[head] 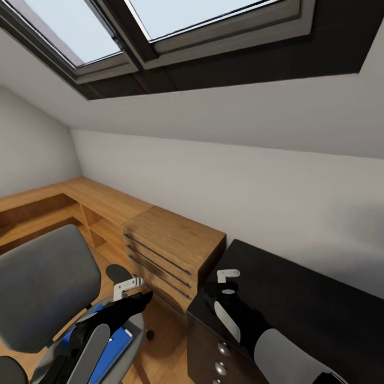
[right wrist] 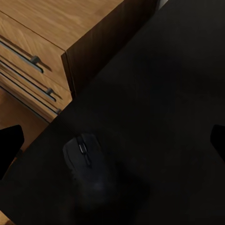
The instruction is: In the bedroom, organize the workspace by keeping the computer under the desk, ensuring the monitor is on the desk, placing the keyboard on the desk next to the monitor, placing the mouse on the desk next to the keyboard, moving the folder from the swivel chair onto the desk next to the mouse, stacking the notebook on top of the folder with the pen on top of the notebook, and positioning the swivel chair next to the desk.
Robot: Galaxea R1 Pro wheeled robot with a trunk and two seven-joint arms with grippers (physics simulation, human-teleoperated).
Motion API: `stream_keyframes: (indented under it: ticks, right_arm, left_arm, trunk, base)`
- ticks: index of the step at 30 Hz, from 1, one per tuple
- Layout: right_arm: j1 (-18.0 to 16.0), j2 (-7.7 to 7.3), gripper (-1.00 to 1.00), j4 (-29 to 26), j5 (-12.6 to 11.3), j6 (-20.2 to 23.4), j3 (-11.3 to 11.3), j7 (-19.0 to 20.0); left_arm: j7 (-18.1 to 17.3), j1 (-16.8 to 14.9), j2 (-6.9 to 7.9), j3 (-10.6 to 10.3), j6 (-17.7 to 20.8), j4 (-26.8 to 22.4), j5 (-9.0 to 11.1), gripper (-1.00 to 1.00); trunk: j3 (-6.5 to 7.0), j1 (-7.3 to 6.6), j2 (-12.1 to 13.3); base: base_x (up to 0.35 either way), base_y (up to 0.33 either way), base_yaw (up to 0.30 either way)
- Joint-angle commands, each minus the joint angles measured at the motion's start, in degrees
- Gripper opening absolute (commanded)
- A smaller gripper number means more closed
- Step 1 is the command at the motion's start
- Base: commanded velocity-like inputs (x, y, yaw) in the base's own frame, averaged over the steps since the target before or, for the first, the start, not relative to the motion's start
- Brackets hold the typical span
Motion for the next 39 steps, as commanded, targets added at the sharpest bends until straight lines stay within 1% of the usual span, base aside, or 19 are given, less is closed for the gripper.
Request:
stream_keyframes:
  ticks: [1, 3, 6, 7, 9, 10, 13, 17, 19, 20, 23, 24, 27, 30, 37, 39]
  right_arm:
    - [-0.07, -0.05, 1.00, -0.08, -0.40, 0.30, 0.39, -0.43]
    - [-0.07, -0.07, 1.00, 0.03, -0.39, 0.39, 0.41, 0.23]
    - [-0.07, -0.09, 1.00, 0.16, -0.34, 0.48, 0.44, 2.57]
    - [-0.07, -0.10, 1.00, 0.23, -0.26, 0.48, 0.47, 4.31]
    - [-0.07, -0.13, 1.00, 0.42, -0.18, 0.47, 0.44, 6.22]
    - [-0.07, -0.16, 1.00, 0.66, -0.12, 0.49, 0.36, 8.08]
    - [-0.12, -0.34, 1.00, 1.07, -0.05, 0.52, 0.20, 10.56]
    - [-1.45, -0.84, 1.00, 1.32, -0.02, 0.60, 0.13, 11.77]
    - [-3.63, -1.13, 1.00, 1.95, -0.01, 0.81, 0.11, 12.27]
    - [-5.23, -1.26, 1.00, 2.99, -0.04, 1.10, 0.10, 12.61]
    - [-7.70, -1.36, 1.00, 5.82, -0.19, 1.37, 0.09, 13.45]
    - [-9.35, -1.39, 1.00, 8.22, -0.31, 1.37, 0.05, 14.36]
    - [-11.40, -1.40, 1.00, 11.30, -0.42, 1.15, 0.02, 15.81]
    - [-12.76, -1.39, 1.00, 13.65, -0.48, 0.39, 0.01, 16.84]
    - [-13.57, -1.39, 1.00, 17.00, -0.64, -0.68, -0.06, 17.61]
    - [-13.63, -1.24, 1.00, 17.88, -0.65, -0.76, 0.07, 17.67]
  left_arm:
    - [0.59, -0.06, 0.05, -0.10, 0.08, -0.07, 0.60, 1.00]
    - [0.59, -0.07, 0.05, -0.10, 0.07, -0.07, 0.60, 1.00]
    - [0.59, -0.06, 0.05, -0.10, 0.07, -0.07, 0.60, 1.00]
    - [0.59, -0.06, 0.05, -0.10, 0.07, -0.07, 0.60, 1.00]
    - [0.59, -0.06, 0.05, -0.10, 0.07, -0.07, 0.60, 1.00]
    - [0.59, -0.06, 0.05, -0.10, 0.07, -0.07, 0.60, 1.00]
    - [0.59, -0.06, 0.05, -0.10, 0.07, -0.07, 0.60, 1.00]
    - [0.59, -0.05, 0.02, -0.37, 0.07, -0.07, 0.60, 1.00]
    - [0.61, -0.07, -0.01, -1.26, 0.07, -0.07, 0.58, 1.00]
    - [0.64, -0.06, -0.02, -1.89, 0.07, -0.07, 0.56, 1.00]
    - [0.66, -0.06, -0.06, -2.52, 0.04, -0.05, 0.54, 1.00]
    - [0.67, -0.06, -0.07, -2.76, 0.02, -0.03, 0.53, 1.00]
    - [0.67, -0.06, -0.05, -2.95, 0.00, -0.02, 0.52, 1.00]
    - [0.68, -0.07, -0.04, -3.03, 0.01, -0.03, 0.52, 1.00]
    - [0.68, -0.06, -0.04, -3.09, -0.01, -0.01, 0.51, 1.00]
    - [0.68, -0.06, -0.04, -3.09, -0.01, 0.00, 0.55, 1.00]
  trunk:
    - [-0.28, 0.24, -0.50]
    - [-0.64, 0.68, -1.31]
    - [-1.18, 1.34, -2.51]
    - [-1.36, 1.56, -2.91]
    - [-1.72, 2.00, -3.71]
    - [-1.90, 2.22, -4.11]
    - [-2.44, 2.88, -5.32]
    - [-3.16, 3.76, -6.92]
    - [-3.51, 4.20, -7.72]
    - [-3.69, 4.42, -8.12]
    - [-4.23, 5.08, -9.33]
    - [-4.41, 5.30, -9.73]
    - [-4.95, 5.95, -10.93]
    - [-5.49, 6.61, -12.13]
    - [-6.75, 8.15, -14.94]
    - [-6.75, 8.15, -14.94]
  base:
    - [0.000, 0.000, 0.000]
    - [0.000, 0.000, 0.000]
    - [0.000, 0.000, 0.000]
    - [0.000, 0.000, 0.000]
    - [0.000, 0.000, 0.000]
    - [0.000, 0.000, 0.000]
    - [0.000, 0.000, 0.000]
    - [0.000, 0.000, 0.000]
    - [0.000, 0.000, 0.000]
    - [0.000, 0.000, 0.000]
    - [0.000, 0.000, 0.000]
    - [0.000, 0.000, 0.000]
    - [0.000, 0.000, 0.000]
    - [0.000, 0.000, 0.000]
    - [0.000, 0.000, 0.000]
    - [0.000, 0.000, 0.000]
